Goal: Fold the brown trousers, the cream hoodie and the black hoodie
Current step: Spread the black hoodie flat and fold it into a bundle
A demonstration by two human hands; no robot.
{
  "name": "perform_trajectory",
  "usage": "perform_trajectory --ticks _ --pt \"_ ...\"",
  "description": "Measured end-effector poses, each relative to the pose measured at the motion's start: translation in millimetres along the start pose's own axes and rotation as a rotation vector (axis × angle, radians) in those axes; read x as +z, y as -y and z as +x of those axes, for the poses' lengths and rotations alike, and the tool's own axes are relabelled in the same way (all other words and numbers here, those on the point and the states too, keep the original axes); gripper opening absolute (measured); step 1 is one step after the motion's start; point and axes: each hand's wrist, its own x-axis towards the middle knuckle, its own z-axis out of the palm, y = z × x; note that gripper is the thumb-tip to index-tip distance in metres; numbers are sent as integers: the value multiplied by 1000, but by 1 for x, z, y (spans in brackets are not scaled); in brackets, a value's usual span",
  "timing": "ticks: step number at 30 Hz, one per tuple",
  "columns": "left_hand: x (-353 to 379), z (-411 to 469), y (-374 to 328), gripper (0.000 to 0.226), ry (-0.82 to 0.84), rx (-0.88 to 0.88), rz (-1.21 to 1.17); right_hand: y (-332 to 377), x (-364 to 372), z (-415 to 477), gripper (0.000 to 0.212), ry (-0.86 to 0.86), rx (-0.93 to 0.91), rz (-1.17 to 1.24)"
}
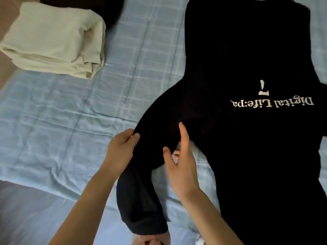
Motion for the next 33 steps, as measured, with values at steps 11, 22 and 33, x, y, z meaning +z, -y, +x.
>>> perform_trajectory --ticks 11,22,33 --pt "-92 33 22 32 256 -135 232 30 126 -25 61 -271 228 114" --pt "-177 87 28 40 -46 -34 565 59 196 -3 42 -158 185 212" --pt "-245 55 51 17 23 -116 878 57 194 -19 40 19 -99 37"
